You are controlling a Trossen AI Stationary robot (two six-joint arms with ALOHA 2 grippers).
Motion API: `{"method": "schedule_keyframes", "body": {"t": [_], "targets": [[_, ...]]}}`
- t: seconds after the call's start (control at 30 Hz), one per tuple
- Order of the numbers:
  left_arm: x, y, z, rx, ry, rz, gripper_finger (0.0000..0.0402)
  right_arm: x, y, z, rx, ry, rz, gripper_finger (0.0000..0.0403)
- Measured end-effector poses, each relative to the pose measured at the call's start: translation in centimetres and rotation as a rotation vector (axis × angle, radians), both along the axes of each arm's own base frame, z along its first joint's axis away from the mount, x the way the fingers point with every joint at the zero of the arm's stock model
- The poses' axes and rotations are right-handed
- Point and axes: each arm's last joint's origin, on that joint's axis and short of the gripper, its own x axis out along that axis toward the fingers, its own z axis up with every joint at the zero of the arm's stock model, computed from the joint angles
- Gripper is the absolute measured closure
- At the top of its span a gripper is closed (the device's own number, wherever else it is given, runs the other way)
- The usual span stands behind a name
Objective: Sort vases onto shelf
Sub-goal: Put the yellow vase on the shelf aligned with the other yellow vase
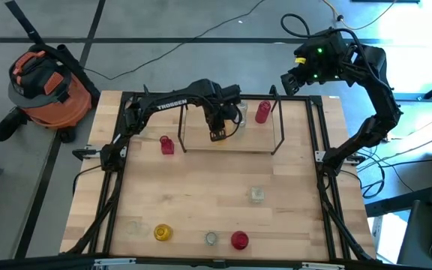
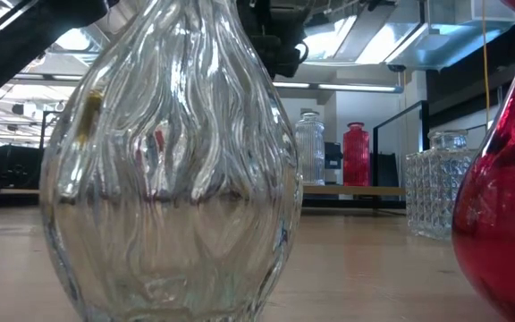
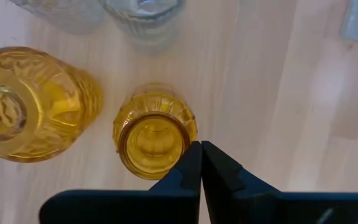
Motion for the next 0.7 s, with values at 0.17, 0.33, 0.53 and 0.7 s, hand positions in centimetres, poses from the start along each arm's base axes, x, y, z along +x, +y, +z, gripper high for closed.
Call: {"method": "schedule_keyframes", "body": {"t": [0.17, 0.33, 0.53, 0.7], "targets": [[-0.06, 0.28, 0.01, 0.004, -0.003, 0.003, 0.0401, 0.00, 0.00, 0.00, 0.000, 0.000, 0.000, 0.0292], [-0.08, 0.48, 0.02, 0.010, -0.008, -0.011, 0.0401, 0.01, -0.01, -0.01, 0.000, 0.000, 0.000, 0.0292], [0.05, 0.74, 0.07, 0.016, -0.031, -0.010, 0.0401, 0.00, 0.00, 0.00, 0.000, 0.000, 0.000, 0.0292], [-0.52, 0.50, 0.16, -0.022, 0.011, -0.006, 0.0401, 0.00, 0.00, 0.00, 0.000, 0.000, 0.001, 0.0292]]}}
